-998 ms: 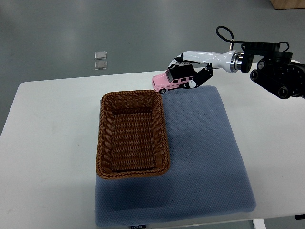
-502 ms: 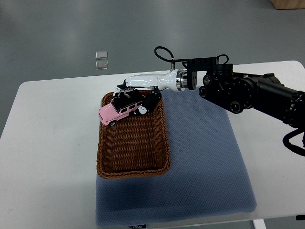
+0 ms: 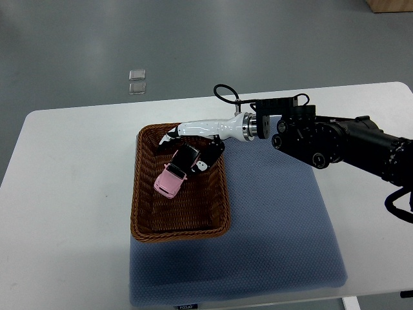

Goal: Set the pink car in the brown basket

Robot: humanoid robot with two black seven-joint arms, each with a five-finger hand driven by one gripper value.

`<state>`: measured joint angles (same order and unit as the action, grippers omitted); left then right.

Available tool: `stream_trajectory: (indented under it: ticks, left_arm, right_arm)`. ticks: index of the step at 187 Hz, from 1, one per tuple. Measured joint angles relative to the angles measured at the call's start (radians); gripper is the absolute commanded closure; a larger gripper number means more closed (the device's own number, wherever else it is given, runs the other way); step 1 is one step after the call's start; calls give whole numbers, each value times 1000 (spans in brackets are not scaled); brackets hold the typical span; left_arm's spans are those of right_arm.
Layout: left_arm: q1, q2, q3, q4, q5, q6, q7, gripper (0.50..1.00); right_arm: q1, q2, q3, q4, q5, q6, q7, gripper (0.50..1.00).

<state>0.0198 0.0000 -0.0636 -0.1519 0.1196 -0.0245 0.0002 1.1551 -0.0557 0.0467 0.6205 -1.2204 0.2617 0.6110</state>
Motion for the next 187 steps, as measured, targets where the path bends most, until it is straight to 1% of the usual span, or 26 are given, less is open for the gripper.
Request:
stream_trajectory:
  ticks: [28,47,56,67,86,103,118,157,187]
  left_arm:
    - [0,0,0,0,0,0,0,500]
    - [0,0,0,0,0,0,0,500]
    - [0,0,0,0,0,0,0,500]
    - [0,0,0,0,0,0,0,500]
    - [0,0,0,0,0,0,0,500]
    - [0,0,0,0,0,0,0,500]
    - [0,0,0,0,0,0,0,500]
    - [0,0,0,0,0,0,1,500]
    - [0,0,0,0,0,0,1,500]
  right_arm:
    - [-1,-14,14,-6,15,3,0,605]
    - [-2,-30,68,-15,81,23,-1,605]
    - [-4,-40,101,-23,140,44,-15,605]
    - [-11,-54,133,-39,231,85,-56,603]
    - [-38,-85,185,-74,450,170,-168,603]
    - [-65,-112,216,-97,638,211,-256,603]
    - [-94,-139,231,-104,789,225,-308,599]
    - [-178,-177,245,-117,1116,228,-387,599]
    - [-234,-183,250,-143,1360,224,-502,587]
